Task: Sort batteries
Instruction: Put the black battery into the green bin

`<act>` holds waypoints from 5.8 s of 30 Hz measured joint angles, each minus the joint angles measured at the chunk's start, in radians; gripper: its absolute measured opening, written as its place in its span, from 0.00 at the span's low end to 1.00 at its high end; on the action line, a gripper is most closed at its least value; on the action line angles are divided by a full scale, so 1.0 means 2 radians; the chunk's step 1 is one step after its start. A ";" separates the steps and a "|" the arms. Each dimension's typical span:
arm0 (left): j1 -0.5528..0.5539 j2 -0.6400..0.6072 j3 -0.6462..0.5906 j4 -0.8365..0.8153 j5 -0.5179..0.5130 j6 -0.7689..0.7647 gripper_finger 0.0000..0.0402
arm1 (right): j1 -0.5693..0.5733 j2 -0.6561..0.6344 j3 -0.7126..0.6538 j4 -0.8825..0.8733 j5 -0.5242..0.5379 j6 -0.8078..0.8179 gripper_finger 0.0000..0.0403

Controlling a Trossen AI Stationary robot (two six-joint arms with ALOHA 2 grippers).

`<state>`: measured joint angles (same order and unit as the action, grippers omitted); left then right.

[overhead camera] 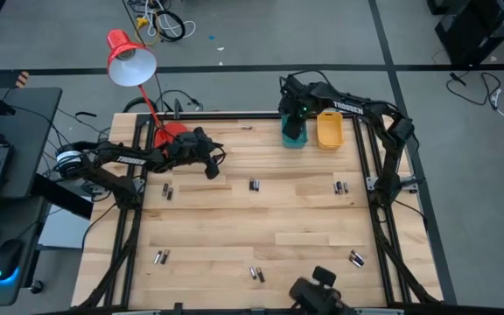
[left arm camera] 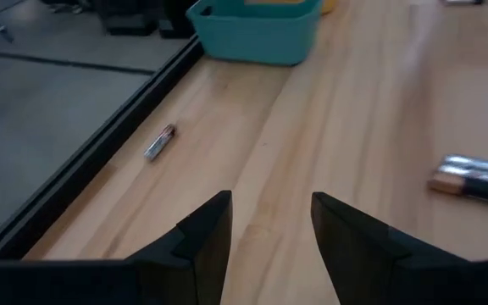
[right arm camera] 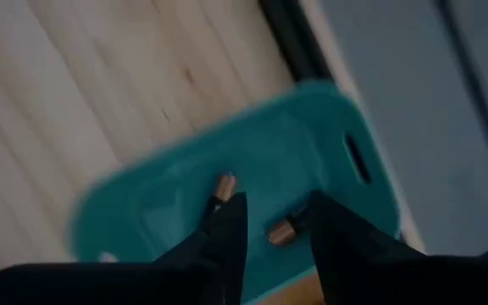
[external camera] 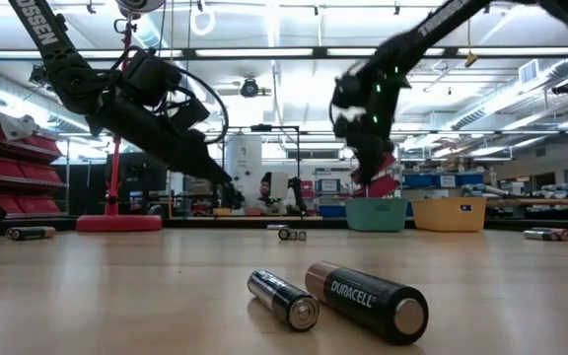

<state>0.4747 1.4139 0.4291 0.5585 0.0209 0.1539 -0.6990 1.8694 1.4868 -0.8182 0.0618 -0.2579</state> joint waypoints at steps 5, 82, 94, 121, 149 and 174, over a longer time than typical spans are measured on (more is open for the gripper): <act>-0.013 0.000 0.000 -0.005 0.017 -0.001 0.45 | 0.062 -0.031 0.001 0.023 -0.005 0.044 0.27; -0.119 0.000 -0.005 -0.002 -0.090 0.008 0.45 | 0.268 0.100 -0.105 0.279 -0.077 0.087 0.74; -0.119 0.000 -0.005 -0.002 -0.090 0.007 0.45 | 0.268 0.098 -0.107 0.279 -0.078 0.088 0.58; -0.119 0.000 -0.005 -0.006 -0.090 -0.003 0.45 | 0.134 -0.052 -0.109 0.136 0.022 0.078 0.58; -0.120 0.000 -0.005 -0.028 -0.090 -0.007 0.45 | 0.072 -0.115 -0.128 -0.033 0.140 0.192 0.80; -0.116 0.000 -0.004 0.026 -0.089 0.025 0.45 | 0.279 -0.221 -0.395 0.086 0.025 0.494 0.15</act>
<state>0.2420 1.4147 0.4202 0.6099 -0.1577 0.2048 -0.1411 1.4279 0.6975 -0.6453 0.1112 0.7307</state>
